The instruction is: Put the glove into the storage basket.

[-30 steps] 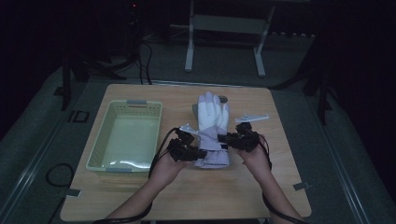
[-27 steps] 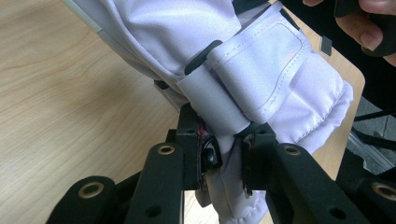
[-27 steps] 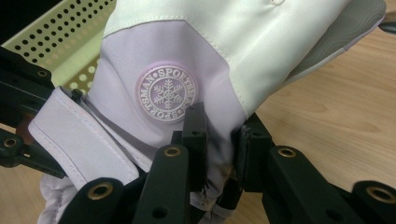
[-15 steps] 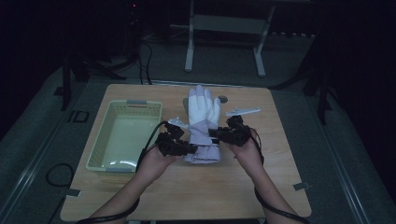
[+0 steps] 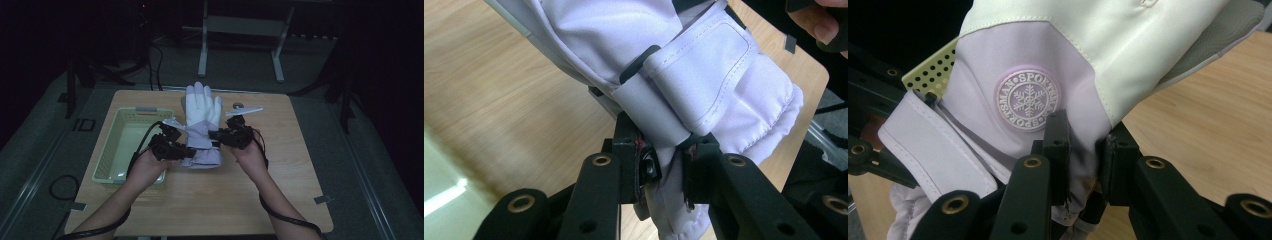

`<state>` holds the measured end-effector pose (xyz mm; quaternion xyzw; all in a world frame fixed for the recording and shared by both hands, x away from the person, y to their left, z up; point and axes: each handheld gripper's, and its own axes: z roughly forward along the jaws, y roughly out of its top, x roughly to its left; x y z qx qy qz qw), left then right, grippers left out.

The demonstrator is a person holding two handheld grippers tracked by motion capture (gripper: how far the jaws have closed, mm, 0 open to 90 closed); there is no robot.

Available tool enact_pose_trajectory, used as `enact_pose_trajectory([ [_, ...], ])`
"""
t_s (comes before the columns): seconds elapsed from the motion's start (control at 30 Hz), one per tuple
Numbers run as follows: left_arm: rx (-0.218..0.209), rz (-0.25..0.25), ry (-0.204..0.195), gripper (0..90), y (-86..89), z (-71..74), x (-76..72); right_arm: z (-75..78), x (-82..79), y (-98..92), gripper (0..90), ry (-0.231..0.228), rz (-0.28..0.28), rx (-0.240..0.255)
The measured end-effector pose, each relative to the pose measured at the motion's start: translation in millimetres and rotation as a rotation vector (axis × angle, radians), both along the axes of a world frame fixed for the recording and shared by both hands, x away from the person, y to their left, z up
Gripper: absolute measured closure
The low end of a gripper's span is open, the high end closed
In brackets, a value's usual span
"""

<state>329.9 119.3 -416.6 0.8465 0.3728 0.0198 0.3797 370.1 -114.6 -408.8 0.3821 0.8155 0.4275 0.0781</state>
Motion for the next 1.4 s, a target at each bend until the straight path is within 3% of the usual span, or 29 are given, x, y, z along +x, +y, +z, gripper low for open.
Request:
enact_pose_trajectory([
  [0.77,0.027,0.068,0.008,73.7,94.8,-0.1,-6.7,-0.1,5.1,100.1,76.4,-0.020,0.056,-0.008],
  [0.83,0.028,0.069,0.008,73.7,97.9,-0.6,-7.0,-0.8,5.2,106.1,76.5,-0.018,0.058,-0.010],
  [1.27,0.062,0.113,0.028,73.7,163.2,-1.0,-17.8,-8.6,4.1,174.2,76.5,0.012,0.092,0.014],
  [1.4,0.065,0.112,0.037,73.7,173.3,-3.2,-19.0,-11.5,2.5,186.4,76.5,0.019,0.091,0.021],
])
